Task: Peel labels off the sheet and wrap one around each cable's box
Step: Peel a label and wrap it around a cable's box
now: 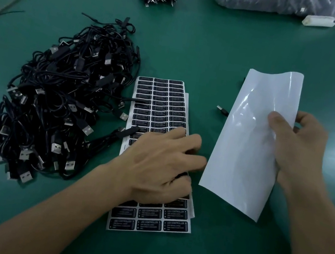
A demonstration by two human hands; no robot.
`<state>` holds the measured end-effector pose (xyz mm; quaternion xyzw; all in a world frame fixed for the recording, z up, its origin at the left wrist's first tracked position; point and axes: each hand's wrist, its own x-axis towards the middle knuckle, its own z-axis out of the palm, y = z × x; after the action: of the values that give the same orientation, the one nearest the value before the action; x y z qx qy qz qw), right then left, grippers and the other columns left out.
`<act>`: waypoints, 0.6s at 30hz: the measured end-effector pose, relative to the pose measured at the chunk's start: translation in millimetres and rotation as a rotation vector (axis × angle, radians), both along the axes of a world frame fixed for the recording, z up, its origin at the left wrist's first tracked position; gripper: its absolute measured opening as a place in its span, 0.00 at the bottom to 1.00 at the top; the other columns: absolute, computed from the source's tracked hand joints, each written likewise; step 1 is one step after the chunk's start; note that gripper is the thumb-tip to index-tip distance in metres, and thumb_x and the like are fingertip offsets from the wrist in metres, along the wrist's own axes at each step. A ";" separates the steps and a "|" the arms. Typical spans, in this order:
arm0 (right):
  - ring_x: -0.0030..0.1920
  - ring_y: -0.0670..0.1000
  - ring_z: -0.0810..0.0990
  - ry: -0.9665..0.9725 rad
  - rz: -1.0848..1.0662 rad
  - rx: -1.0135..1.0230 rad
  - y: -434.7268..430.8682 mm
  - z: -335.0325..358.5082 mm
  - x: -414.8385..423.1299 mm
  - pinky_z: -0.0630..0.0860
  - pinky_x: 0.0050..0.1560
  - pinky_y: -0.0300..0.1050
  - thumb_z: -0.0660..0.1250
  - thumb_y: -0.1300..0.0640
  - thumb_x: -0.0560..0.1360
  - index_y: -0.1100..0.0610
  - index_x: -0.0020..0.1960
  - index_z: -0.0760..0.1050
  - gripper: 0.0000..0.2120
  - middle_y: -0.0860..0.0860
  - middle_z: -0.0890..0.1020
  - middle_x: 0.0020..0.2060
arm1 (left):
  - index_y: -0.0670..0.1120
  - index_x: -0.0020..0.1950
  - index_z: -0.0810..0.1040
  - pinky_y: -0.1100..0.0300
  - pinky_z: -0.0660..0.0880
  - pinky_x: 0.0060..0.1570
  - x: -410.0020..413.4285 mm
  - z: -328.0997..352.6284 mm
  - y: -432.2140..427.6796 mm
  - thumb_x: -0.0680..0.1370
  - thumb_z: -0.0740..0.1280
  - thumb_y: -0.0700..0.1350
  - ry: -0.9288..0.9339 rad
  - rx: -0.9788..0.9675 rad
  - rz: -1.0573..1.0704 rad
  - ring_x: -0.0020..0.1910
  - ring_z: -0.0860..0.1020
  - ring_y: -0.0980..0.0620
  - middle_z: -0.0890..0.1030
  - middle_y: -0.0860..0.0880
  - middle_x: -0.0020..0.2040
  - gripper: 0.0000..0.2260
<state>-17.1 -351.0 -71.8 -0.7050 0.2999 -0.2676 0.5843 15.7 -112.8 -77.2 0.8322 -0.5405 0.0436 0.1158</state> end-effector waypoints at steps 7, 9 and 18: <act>0.36 0.53 0.84 0.084 0.040 -0.128 -0.2 7.3 -8.2 0.83 0.43 0.53 0.72 0.49 0.70 0.49 0.42 0.79 0.05 0.48 0.85 0.35 | 0.48 0.38 0.63 0.52 0.63 0.30 2.4 -3.7 4.8 0.75 0.56 0.49 0.041 -0.330 -0.031 0.36 0.63 0.50 0.69 0.52 0.35 0.08; 0.39 0.56 0.85 0.112 0.078 -0.196 3.3 9.8 -11.0 0.84 0.44 0.55 0.72 0.48 0.68 0.50 0.42 0.80 0.06 0.50 0.85 0.37 | 0.47 0.37 0.63 0.48 0.64 0.31 4.1 -4.6 7.3 0.75 0.56 0.46 0.100 -0.520 -0.030 0.34 0.63 0.49 0.66 0.51 0.33 0.07; 0.48 0.56 0.77 0.248 0.293 -0.461 48.3 7.0 10.0 0.70 0.37 0.40 0.69 0.53 0.71 0.53 0.60 0.75 0.18 0.51 0.81 0.46 | 0.40 0.34 0.67 0.53 0.65 0.32 4.5 1.7 18.6 0.83 0.56 0.56 0.210 -1.059 0.030 0.28 0.69 0.45 0.71 0.44 0.29 0.24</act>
<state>-7.1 -302.7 -64.8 -0.8821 0.1955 -0.1532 0.4002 20.2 -94.1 -75.5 0.6674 -0.4184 0.2282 0.5722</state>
